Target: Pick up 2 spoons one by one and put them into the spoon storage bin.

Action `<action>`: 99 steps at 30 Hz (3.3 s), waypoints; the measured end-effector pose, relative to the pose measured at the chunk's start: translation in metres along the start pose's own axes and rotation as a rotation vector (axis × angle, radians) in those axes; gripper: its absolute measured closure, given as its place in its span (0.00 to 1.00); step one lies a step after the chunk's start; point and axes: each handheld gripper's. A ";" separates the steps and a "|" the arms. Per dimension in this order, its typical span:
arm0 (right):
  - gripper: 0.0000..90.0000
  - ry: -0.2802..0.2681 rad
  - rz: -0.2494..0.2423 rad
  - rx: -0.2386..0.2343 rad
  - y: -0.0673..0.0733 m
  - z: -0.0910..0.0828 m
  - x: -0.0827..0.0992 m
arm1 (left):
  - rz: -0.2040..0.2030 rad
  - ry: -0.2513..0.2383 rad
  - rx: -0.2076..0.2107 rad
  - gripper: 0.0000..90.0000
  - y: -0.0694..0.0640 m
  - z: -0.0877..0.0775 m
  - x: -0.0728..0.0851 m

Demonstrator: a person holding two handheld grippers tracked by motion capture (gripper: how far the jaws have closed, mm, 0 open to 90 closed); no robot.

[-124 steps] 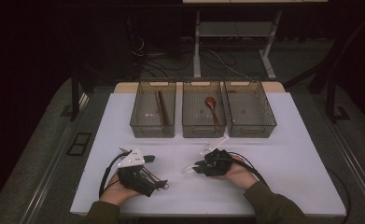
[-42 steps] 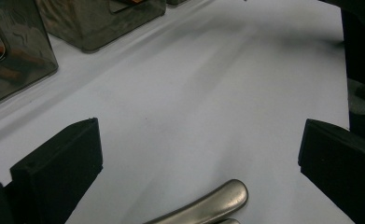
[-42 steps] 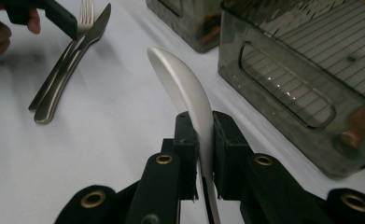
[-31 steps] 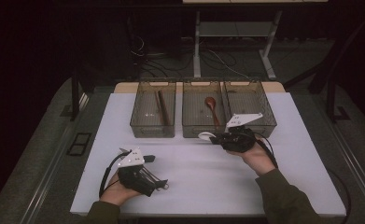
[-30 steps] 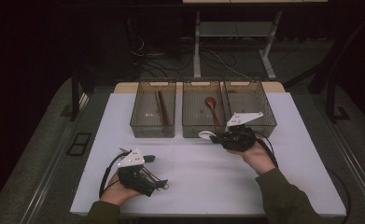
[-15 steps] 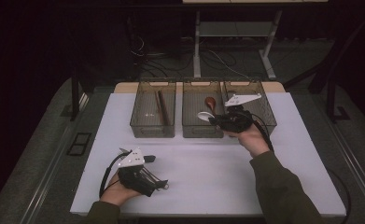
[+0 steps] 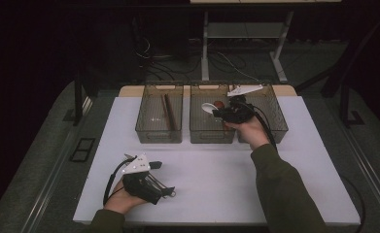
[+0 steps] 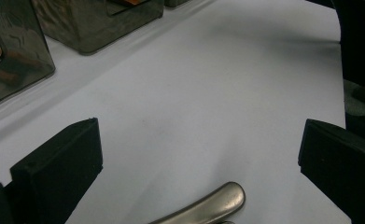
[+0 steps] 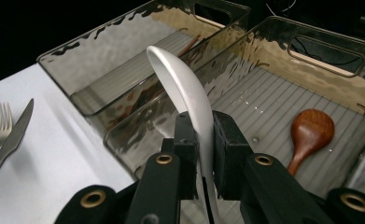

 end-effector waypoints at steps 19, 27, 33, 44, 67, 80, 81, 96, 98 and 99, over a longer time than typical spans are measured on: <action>0.90 0.109 0.022 0.024 0.001 0.034 0.010 | -0.002 -0.006 0.003 0.00 -0.001 0.000 0.000; 0.64 0.120 0.019 0.000 0.003 0.032 0.012 | 0.001 -0.006 0.003 0.00 -0.001 0.000 0.000; 0.52 0.074 0.005 0.004 0.007 0.019 0.010 | 0.000 -0.005 0.002 0.00 -0.001 0.000 0.000; 0.42 0.030 0.030 -0.031 0.007 -0.010 0.026 | 0.000 0.003 -0.001 0.00 -0.001 0.000 0.000; 0.21 -0.042 0.010 -0.011 0.028 -0.060 0.088 | 0.013 0.020 -0.006 0.00 0.000 0.001 0.000; 0.21 -0.049 0.028 0.025 0.023 -0.083 0.134 | 0.013 0.020 -0.013 0.00 -0.001 0.000 0.000; 0.21 -0.047 0.032 0.024 0.022 -0.085 0.137 | 0.013 0.019 -0.013 0.00 -0.001 0.000 0.000; 0.21 -0.044 0.029 0.056 0.021 -0.117 0.162 | 0.016 0.024 -0.019 0.00 -0.001 0.000 0.000; 0.21 -0.041 0.019 0.060 0.022 -0.120 0.165 | 0.016 0.024 -0.021 0.00 0.000 0.000 0.000; 0.21 -0.039 0.019 0.057 0.022 -0.122 0.167 | 0.016 0.023 -0.021 0.00 0.000 0.000 0.000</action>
Point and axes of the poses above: each handheld gripper's, and its own axes: z roughly forward along the jaws, x roughly out of its underside, y roughly to its left, and after that the axes turned 4 degrees about -z, right-handed
